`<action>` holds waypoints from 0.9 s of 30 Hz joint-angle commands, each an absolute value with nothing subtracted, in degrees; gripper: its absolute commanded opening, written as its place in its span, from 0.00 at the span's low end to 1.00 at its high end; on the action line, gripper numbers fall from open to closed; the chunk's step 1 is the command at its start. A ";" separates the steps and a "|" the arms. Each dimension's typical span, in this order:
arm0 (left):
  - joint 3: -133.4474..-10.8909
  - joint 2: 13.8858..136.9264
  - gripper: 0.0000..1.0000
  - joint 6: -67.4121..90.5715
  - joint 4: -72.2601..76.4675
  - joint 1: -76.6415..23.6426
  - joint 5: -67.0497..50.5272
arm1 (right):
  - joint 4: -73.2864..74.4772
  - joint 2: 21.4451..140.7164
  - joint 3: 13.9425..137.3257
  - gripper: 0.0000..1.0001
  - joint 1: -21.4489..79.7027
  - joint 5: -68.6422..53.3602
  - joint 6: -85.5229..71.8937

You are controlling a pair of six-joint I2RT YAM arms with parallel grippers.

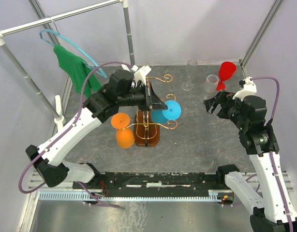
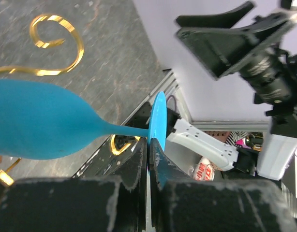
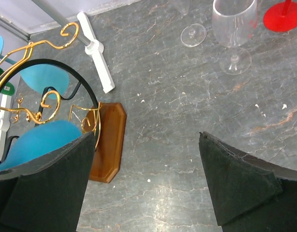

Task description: Take the wine glass off the wine glass rack

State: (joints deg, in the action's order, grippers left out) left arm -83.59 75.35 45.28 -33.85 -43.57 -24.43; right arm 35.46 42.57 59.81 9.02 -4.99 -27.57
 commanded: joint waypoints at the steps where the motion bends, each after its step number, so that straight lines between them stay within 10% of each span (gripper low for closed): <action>1: -89.23 77.30 0.03 41.90 -21.68 -43.51 -31.25 | 37.85 42.87 63.68 0.95 9.30 -6.55 -29.68; 12: -84.79 78.26 0.03 57.51 9.08 -43.74 -49.07 | 43.81 43.44 65.14 1.00 9.30 -5.95 -38.42; 27: -86.81 71.11 0.03 30.88 -6.51 -43.69 -52.38 | 43.98 41.78 67.80 1.00 7.58 -21.68 -67.71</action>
